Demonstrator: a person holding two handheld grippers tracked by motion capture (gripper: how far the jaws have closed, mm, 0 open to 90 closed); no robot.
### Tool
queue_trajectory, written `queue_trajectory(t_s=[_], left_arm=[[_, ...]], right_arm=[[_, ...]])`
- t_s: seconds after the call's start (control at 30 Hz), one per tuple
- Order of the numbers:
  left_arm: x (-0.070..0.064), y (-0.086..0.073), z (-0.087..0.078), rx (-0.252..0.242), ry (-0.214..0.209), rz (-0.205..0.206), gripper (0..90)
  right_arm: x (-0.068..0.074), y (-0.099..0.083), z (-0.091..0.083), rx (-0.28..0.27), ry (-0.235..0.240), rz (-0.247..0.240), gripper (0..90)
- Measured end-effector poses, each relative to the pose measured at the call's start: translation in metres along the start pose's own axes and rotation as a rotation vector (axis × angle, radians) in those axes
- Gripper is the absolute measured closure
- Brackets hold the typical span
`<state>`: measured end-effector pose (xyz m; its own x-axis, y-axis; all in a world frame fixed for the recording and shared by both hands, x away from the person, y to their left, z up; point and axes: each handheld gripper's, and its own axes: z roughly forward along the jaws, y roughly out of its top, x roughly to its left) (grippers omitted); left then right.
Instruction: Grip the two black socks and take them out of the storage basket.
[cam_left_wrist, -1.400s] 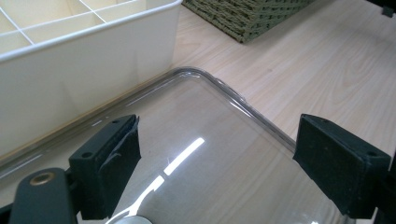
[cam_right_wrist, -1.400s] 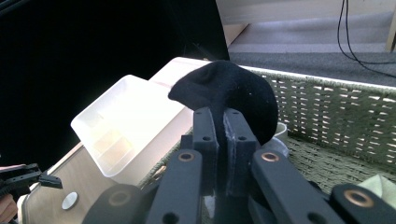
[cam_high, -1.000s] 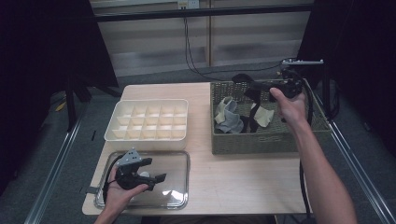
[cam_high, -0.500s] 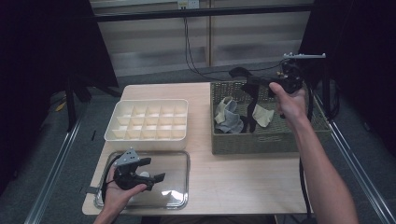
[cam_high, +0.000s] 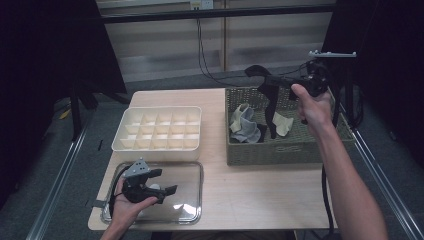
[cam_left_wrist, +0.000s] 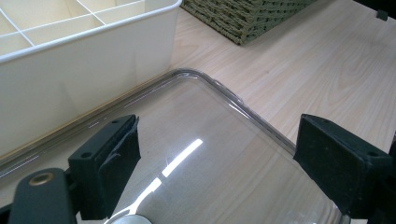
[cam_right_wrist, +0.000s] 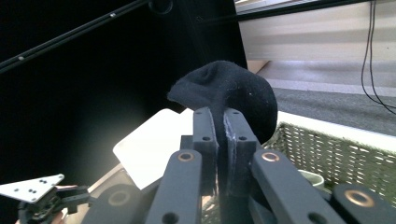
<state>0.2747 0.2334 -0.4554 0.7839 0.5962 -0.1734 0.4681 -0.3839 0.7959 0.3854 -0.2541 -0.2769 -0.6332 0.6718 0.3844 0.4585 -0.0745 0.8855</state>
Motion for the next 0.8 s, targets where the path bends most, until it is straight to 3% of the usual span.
queue_trajectory(t_s=[0.53, 0.8], left_arm=[[-0.002, 0.000, 0.002, 0.003, 0.003, -0.001, 13.9], [-0.002, 0.001, 0.003, 0.006, 0.003, 0.001, 13.9]], right_arm=[[0.031, 0.016, -0.020, -0.038, 0.029, -0.043, 85.0], [0.052, 0.011, -0.029, -0.017, 0.051, -0.073, 85.0]])
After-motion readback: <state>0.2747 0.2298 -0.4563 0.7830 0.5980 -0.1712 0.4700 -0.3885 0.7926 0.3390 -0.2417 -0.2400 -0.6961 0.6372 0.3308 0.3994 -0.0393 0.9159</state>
